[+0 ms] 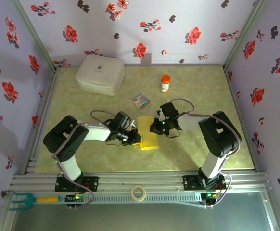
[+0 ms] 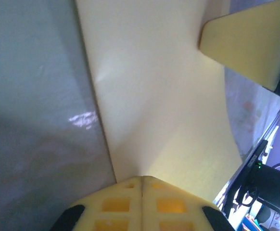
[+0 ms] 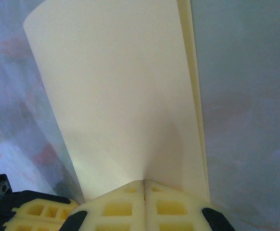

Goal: Fold a paper plane with a square sheet of paper (pick it up from the middle)
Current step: First fold the square sheet of paper in half at the center of the table.

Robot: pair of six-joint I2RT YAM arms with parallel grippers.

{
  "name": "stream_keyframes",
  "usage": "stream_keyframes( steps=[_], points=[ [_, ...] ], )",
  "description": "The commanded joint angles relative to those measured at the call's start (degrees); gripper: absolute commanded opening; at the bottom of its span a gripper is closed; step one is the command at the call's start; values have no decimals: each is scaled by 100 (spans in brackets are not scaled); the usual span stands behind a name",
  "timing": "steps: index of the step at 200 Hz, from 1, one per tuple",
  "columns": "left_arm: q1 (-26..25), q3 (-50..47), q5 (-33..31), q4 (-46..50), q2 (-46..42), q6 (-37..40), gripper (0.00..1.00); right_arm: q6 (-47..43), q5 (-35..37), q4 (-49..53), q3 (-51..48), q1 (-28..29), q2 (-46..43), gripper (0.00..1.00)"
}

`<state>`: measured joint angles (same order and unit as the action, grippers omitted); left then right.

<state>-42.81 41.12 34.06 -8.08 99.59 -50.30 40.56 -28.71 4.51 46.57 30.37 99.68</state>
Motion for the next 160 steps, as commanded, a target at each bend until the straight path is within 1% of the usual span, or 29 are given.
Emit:
stream_keyframes(
  steps=[1, 13, 32, 47, 73, 105, 133, 160],
  points=[
    [0, 77, -91, 288, -311, -68, 0, -25, 832, 701, -288, -61, 208, 0],
    [0, 106, -94, 122, -337, -269, 0, -28, 829, 707, -288, -66, 208, 0],
    [-8, 97, 171, -410, -205, -611, 0, -28, 832, 718, -288, -62, 217, 0],
    [-58, 139, 280, -615, -41, -763, 0, -25, 823, 709, -280, -66, 214, 0],
    [-179, 212, 328, -615, 221, -737, 0, -29, 832, 718, -280, -66, 214, 0],
    [-193, -36, 276, -581, 431, -625, 0, -19, 832, 705, -296, -66, 223, 0],
    [-231, -470, 182, -630, 447, -502, 0, -23, 822, 718, -288, -66, 227, 0],
    [-272, -818, 68, -611, 263, -411, 0, -25, 824, 723, -280, -66, 232, 0]
  ],
)
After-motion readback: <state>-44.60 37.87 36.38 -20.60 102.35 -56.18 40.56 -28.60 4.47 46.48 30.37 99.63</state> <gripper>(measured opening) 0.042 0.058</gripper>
